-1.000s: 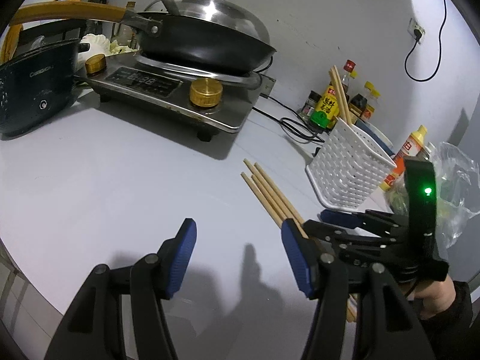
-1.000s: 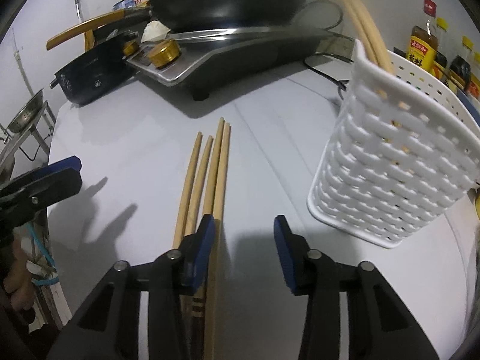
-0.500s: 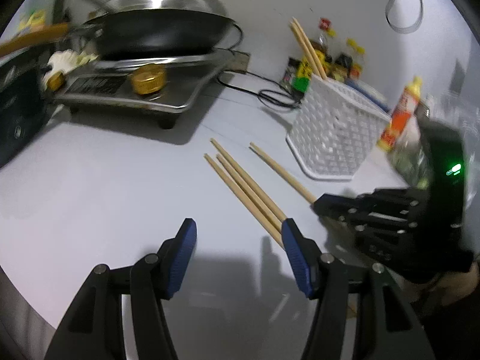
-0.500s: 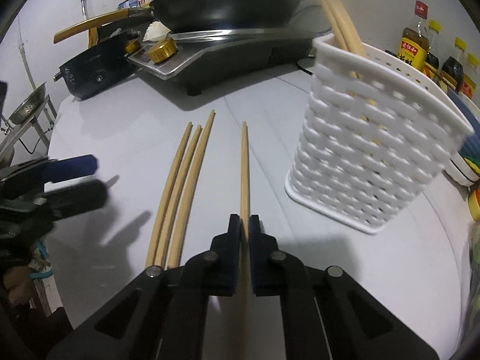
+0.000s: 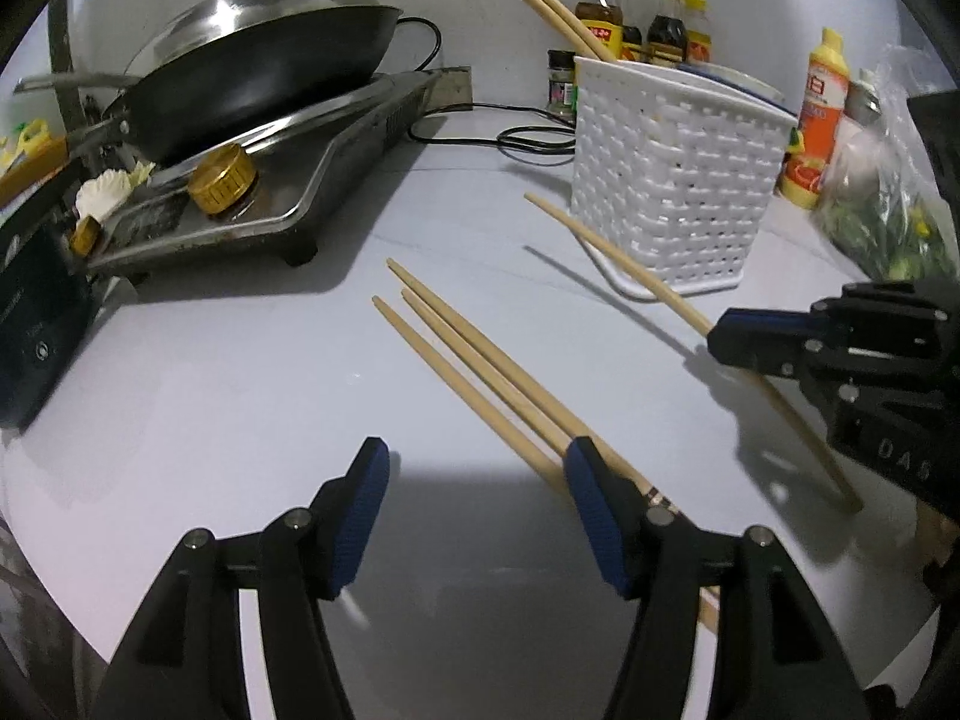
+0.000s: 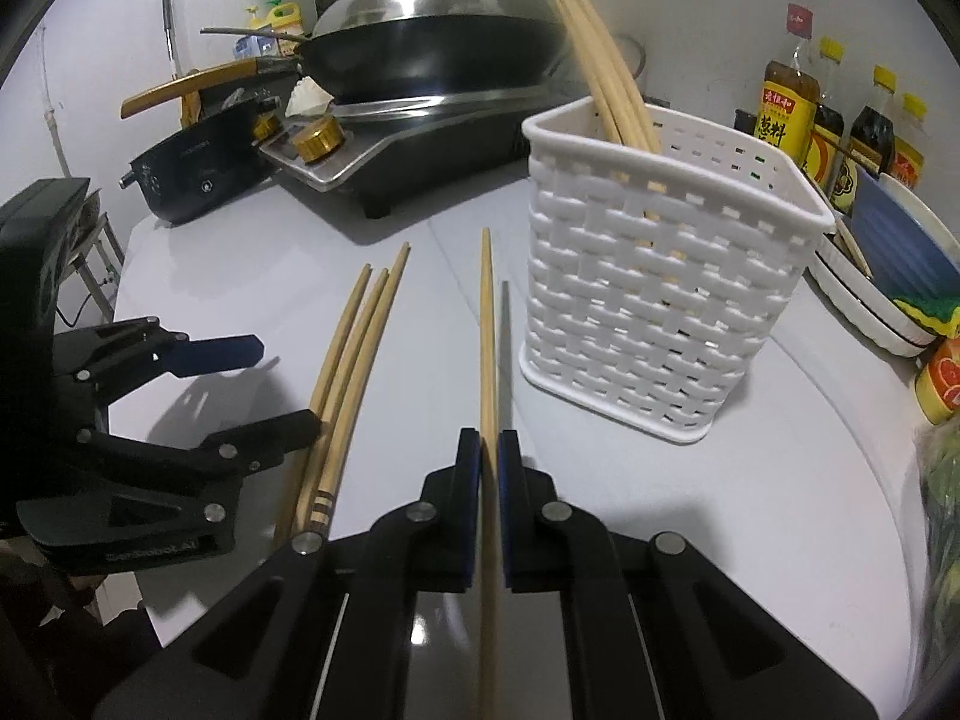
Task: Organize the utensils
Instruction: 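Close the right tool on one chopstick while the left tool reaches another, then lift the right tool's chopstick while the left tool grasps a chopstick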
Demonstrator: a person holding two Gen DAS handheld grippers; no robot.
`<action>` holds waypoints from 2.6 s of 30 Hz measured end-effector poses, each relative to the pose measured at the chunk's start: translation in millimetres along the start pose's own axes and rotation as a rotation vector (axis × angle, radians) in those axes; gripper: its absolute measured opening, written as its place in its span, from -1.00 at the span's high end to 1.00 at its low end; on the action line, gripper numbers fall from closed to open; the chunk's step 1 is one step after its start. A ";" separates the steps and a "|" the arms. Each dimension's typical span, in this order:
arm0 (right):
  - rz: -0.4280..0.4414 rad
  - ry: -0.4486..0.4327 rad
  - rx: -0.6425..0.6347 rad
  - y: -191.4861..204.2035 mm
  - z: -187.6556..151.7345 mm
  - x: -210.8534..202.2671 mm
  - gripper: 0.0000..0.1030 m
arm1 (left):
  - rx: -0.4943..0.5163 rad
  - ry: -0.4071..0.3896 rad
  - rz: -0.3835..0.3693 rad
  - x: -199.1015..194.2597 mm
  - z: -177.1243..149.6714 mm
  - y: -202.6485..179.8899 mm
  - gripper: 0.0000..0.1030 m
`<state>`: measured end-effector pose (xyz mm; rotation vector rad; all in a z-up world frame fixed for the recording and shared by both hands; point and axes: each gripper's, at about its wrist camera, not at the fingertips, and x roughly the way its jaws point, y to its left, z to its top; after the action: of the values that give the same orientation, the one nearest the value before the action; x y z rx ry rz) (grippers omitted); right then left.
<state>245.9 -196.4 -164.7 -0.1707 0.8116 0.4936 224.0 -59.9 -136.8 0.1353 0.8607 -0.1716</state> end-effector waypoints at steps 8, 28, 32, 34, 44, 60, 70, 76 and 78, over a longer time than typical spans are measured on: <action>0.017 -0.001 0.015 -4.4 -3.8 0.5 0.90 | -0.017 0.009 0.027 -4.2 -5.3 9.0 -0.37; 0.055 0.038 -0.014 1.9 -5.9 10.1 0.90 | 0.109 0.023 0.037 4.2 2.5 21.7 0.62; 0.050 0.043 -0.028 7.5 -0.4 15.2 0.90 | 0.086 0.028 -0.004 2.3 -0.9 27.4 0.80; 0.045 0.050 -0.033 10.0 2.8 18.7 0.89 | 0.078 0.032 -0.029 1.3 -2.5 29.7 0.85; -0.006 0.067 -0.075 19.8 9.5 33.1 0.90 | 0.006 0.004 -0.095 -4.8 -13.4 40.4 0.89; 0.184 -0.057 0.068 -1.8 28.0 -16.8 0.90 | -0.182 -0.139 -0.228 -51.9 -0.4 65.8 0.89; 0.248 -0.158 0.104 -17.9 46.4 -51.2 0.90 | -0.233 -0.208 -0.293 -68.9 14.5 72.1 0.89; 0.270 -0.206 0.124 -31.2 57.5 -62.8 0.90 | -0.226 -0.233 -0.288 -76.1 23.2 68.7 0.89; 0.274 -0.228 0.122 -33.6 61.6 -70.4 0.90 | -0.225 -0.239 -0.289 -78.0 25.5 68.4 0.89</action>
<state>261.4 -230.5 -72.7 0.1101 0.6410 0.7053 207.0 9.6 -57.5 -0.2177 0.6524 -0.3520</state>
